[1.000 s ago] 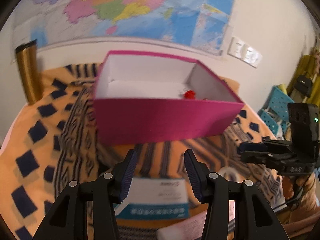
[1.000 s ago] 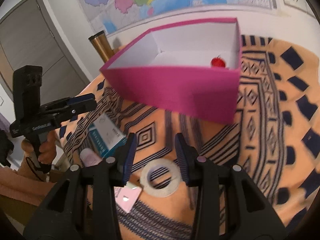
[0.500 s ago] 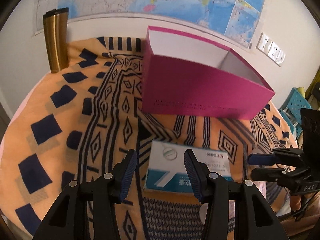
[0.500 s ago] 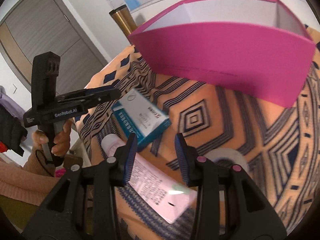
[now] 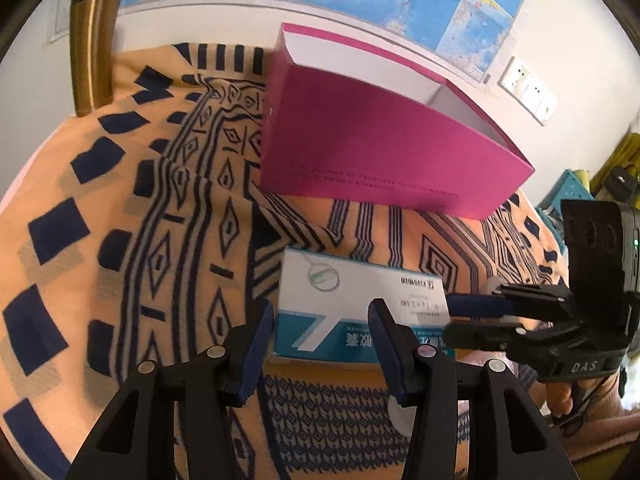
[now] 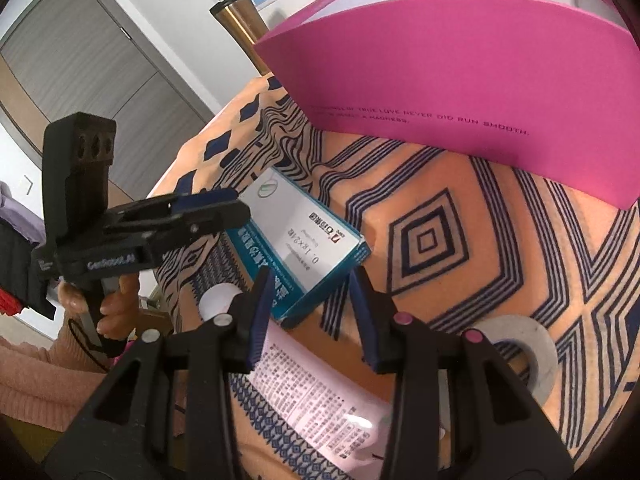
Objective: Organize rigid objects
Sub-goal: 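Move the right gripper to the blue-and-white medicine box and grasp it, then lift the medicine box with the right gripper toward the magenta box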
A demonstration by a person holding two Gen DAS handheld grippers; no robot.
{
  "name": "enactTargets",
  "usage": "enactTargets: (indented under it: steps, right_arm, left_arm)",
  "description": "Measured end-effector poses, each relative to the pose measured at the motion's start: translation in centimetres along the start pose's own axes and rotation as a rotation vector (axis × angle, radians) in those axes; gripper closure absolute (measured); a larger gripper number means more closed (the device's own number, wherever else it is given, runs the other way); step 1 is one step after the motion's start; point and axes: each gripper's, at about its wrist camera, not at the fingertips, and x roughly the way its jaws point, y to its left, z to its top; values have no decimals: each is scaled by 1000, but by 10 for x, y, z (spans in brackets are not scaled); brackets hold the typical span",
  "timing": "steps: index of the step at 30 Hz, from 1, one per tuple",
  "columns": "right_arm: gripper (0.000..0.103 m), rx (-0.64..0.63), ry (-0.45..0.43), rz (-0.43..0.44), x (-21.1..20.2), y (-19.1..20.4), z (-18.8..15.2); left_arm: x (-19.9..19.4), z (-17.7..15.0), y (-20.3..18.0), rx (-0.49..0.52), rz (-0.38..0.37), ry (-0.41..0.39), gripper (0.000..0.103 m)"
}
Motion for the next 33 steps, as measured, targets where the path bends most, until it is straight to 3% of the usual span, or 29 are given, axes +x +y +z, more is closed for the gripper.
enactTargets:
  steps: [33]
  right_arm:
    - [61, -25, -63, -85, -21, 2, 7]
  left_arm:
    - [-12, 8, -29, 45, -23, -46, 53]
